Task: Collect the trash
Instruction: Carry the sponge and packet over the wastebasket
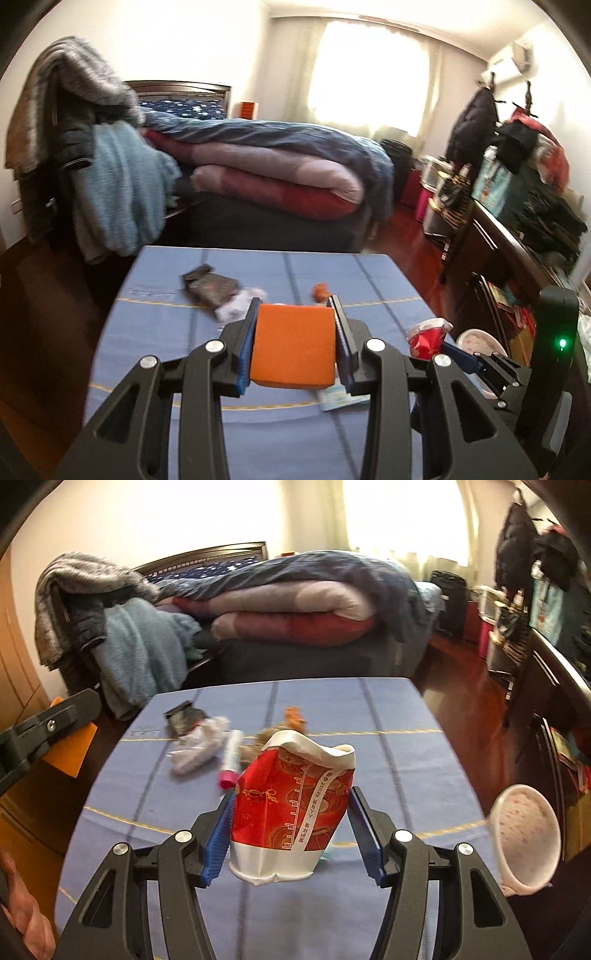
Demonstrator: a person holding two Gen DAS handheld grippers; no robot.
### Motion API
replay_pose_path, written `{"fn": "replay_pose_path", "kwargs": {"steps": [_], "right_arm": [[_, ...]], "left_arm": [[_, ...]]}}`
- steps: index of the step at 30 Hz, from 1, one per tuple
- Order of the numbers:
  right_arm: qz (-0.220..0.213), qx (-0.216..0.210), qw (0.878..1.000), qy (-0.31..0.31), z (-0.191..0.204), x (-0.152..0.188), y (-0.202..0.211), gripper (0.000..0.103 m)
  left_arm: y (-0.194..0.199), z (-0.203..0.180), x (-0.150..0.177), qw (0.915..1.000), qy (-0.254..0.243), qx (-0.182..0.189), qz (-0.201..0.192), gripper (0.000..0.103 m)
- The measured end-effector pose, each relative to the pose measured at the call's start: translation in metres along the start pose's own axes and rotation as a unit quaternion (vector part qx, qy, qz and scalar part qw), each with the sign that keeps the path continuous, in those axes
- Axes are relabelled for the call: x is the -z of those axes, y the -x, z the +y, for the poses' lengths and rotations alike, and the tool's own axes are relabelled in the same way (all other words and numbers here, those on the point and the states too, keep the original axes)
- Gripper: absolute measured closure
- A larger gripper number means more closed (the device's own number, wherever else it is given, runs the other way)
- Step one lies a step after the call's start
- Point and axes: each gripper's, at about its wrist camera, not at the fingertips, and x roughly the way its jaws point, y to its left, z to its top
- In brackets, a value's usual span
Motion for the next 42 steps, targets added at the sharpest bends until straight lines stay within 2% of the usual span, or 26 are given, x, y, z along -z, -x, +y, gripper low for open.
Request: {"fn": "replay_pose_path", "kwargs": {"steps": [11,23,32,42], "right_arm": [[0.003,0.046,0.997,-0.066,-0.080,0.021,0.011,0.043],[-0.005,0.098,0.985,-0.140,-0.166,0.044,0.021,0.043],[-0.007,0.151,0.967,-0.205,-0.238,0.068,0.031,0.043],[-0.001,0.204,0.943,-0.264,-0.312,0.093,0.032,0.043]], "left_arm": [[-0.033,-0.085,0.010,0.9962,-0.051,0.066,0.024,0.067],[-0.069,-0.176,0.025,0.9841,-0.110,0.129,0.052,0.067],[-0.104,-0.245,0.039,0.9697,-0.148,0.177,0.081,0.067],[-0.152,-0.331,0.063,0.9455,-0.187,0.239,0.119,0.067]]}}
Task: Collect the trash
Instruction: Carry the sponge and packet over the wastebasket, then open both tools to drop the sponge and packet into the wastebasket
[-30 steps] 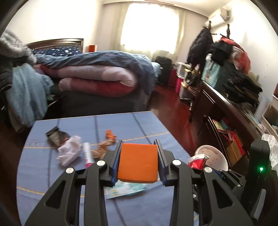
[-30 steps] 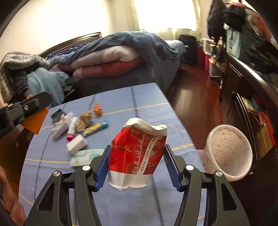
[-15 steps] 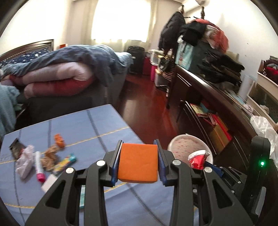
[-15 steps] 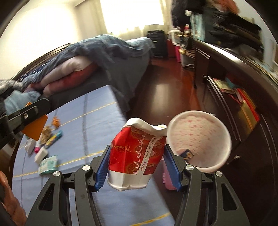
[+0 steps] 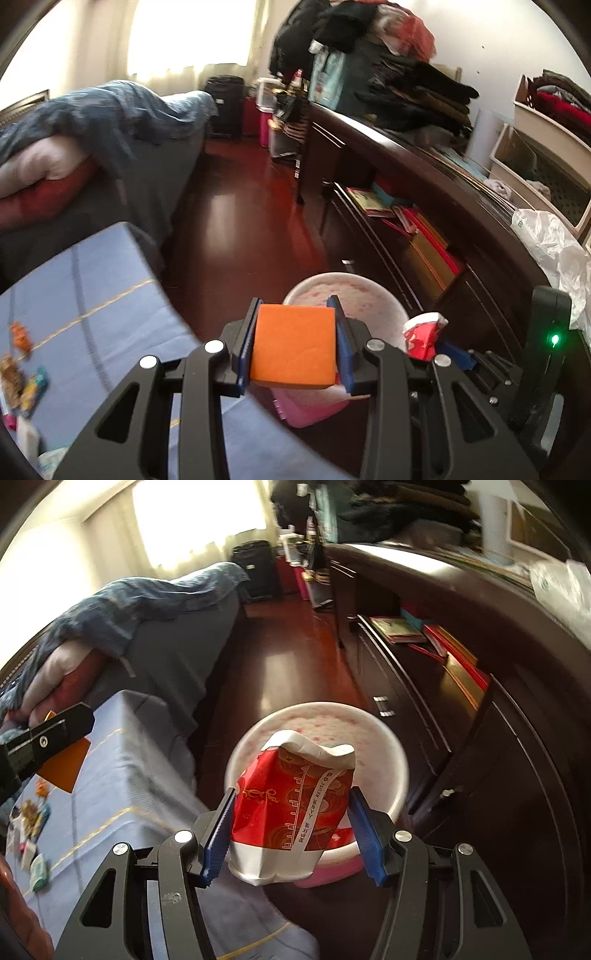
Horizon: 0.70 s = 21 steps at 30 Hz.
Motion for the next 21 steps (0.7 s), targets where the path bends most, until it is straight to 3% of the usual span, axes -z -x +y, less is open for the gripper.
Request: {"fn": "replay_pose_path", "kwargs": {"steps": [9,17,18,21], "right_arm": [[0.000,0.019,1.000,-0.020,-0.034,-0.011,-0.031,0.043],[-0.004,0.026,1.000,-0.014,-0.043,-0.019,-0.046,0.043],[-0.005,0.028,1.000,-0.012,-0.043,-0.019,-0.047,0.042],[-0.006,0.035,0.999,-0.004,-0.043,-0.018,-0.053,0.041]], "left_arm": [[-0.074,-0.027,-0.009,0.9988,0.000,0.029,0.039,0.067],[-0.108,-0.040,-0.018,0.9979,0.004,0.040,0.051,0.065],[-0.111,-0.040,-0.019,0.9978,0.006,0.040,0.052,0.064],[-0.118,-0.040,-0.022,0.9975,0.011,0.045,0.053,0.044]]}}
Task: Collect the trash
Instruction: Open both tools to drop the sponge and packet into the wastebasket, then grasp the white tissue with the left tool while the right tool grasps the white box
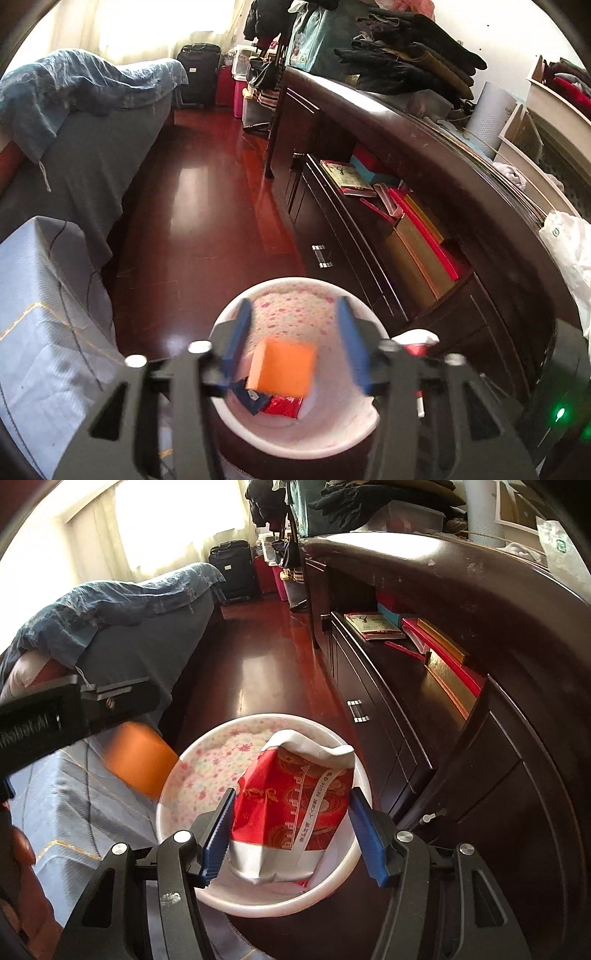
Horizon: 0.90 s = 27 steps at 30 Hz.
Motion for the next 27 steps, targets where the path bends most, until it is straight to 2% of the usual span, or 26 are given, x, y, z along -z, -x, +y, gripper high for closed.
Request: {"fn": "replay_pose_path", "kwargs": {"steps": [5,12,14,19,23,27], "right_arm": [[-0.001,0.011,1.000,0.008,0.001,0.003,-0.007,0.035],[0.005,0.010,1.000,0.002,0.002,0.004,-0.005,0.035],[0.006,0.009,1.000,0.004,0.007,0.005,0.001,0.033],[-0.001,-0.011,1.000,0.020,0.029,0.005,0.027,0.024],[-0.008,-0.049,0.998,0.044,0.061,0.009,0.055,0.019],[-0.010,-0.098,0.992,0.081,0.106,0.019,0.082,0.015]], "left_arm": [[0.000,0.004,-0.002,0.9999,0.008,-0.002,-0.007,0.027],[0.023,0.019,0.000,0.9993,0.024,-0.020,-0.018,0.023],[0.035,0.026,0.003,0.9988,0.027,-0.033,-0.024,0.017],[0.079,0.051,0.014,0.9948,0.041,-0.086,-0.036,0.012],[0.122,0.078,0.029,0.9888,0.058,-0.127,-0.052,0.006],[0.178,0.120,0.052,0.9741,0.093,-0.193,-0.071,0.004]]}}
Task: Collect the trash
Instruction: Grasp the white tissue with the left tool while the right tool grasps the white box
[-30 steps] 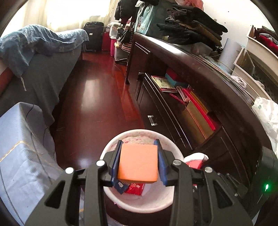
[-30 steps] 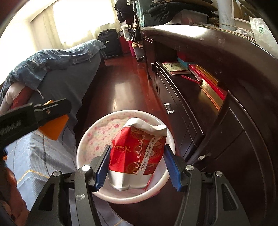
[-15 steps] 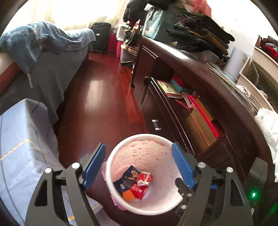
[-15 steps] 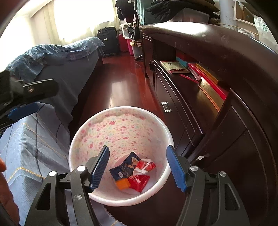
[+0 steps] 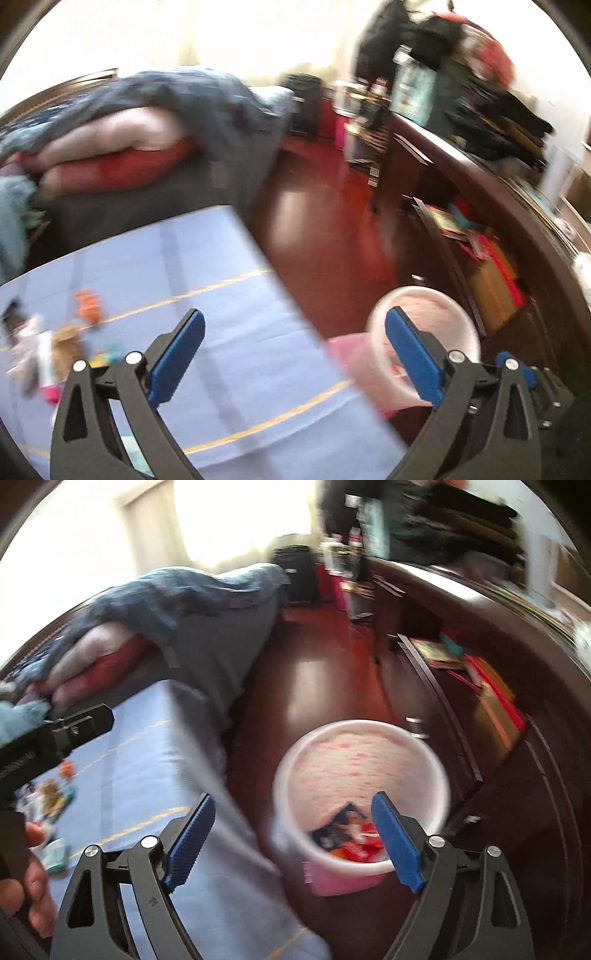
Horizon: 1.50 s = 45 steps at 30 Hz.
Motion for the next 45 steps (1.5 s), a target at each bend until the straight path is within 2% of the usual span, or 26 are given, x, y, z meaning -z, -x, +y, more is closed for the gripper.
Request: {"fn": "replay_pose_path", "kwargs": {"steps": [4,7,9,12,14,17,21,27,30,36,37,39,40,45], "right_arm": [[0.001,-0.049,0.998,0.048,0.052,0.005,0.012,0.015],[0.005,-0.080,0.994,0.080,0.087,0.011,0.018,0.015],[0.007,-0.099,0.989,0.107,0.115,0.016,0.022,0.015],[0.009,-0.116,0.984,0.135,0.145,0.024,0.028,0.015],[0.012,-0.127,0.980,0.155,0.166,0.028,0.029,0.015],[0.019,-0.140,0.974,0.179,0.193,0.036,0.030,0.015],[0.023,-0.144,0.968,0.202,0.217,0.041,0.028,0.015],[0.033,-0.143,0.967,0.207,0.236,0.043,0.019,0.015],[0.039,-0.140,0.967,0.211,0.243,0.046,0.014,0.015],[0.052,-0.140,0.964,0.218,0.258,0.052,0.005,0.015],[0.053,-0.144,0.963,0.222,0.264,0.053,0.004,0.015],[0.052,-0.151,0.961,0.226,0.272,0.055,0.003,0.015],[0.054,-0.155,0.960,0.229,0.279,0.055,0.001,0.015],[0.064,-0.167,0.952,0.248,0.308,0.063,-0.012,0.016]], "left_arm": [[0.026,0.070,0.007,0.9968,0.056,-0.056,-0.003,0.004],[0.042,0.131,0.016,0.9872,0.108,-0.117,-0.007,0.004],[0.048,0.175,0.024,0.9755,0.150,-0.161,-0.003,0.004],[0.049,0.225,0.035,0.9590,0.199,-0.202,0.005,0.004],[0.046,0.252,0.042,0.9489,0.226,-0.220,0.009,0.004],[0.028,0.290,0.050,0.9414,0.259,-0.214,0.032,0.004],[0.008,0.309,0.051,0.9399,0.280,-0.191,0.042,0.004],[-0.013,0.312,0.058,0.9372,0.277,-0.202,0.064,0.006],[-0.013,0.310,0.058,0.9382,0.259,-0.221,0.063,0.020],[0.000,0.309,0.058,0.9472,0.241,-0.205,0.047,0.042],[0.004,0.310,0.059,0.9493,0.239,-0.199,0.044,0.058],[0.016,0.310,0.059,0.9516,0.229,-0.202,0.036,0.075],[0.022,0.311,0.060,0.9531,0.230,-0.194,0.033,0.089],[0.048,0.320,0.072,0.9548,0.237,-0.178,0.022,0.089]]}}
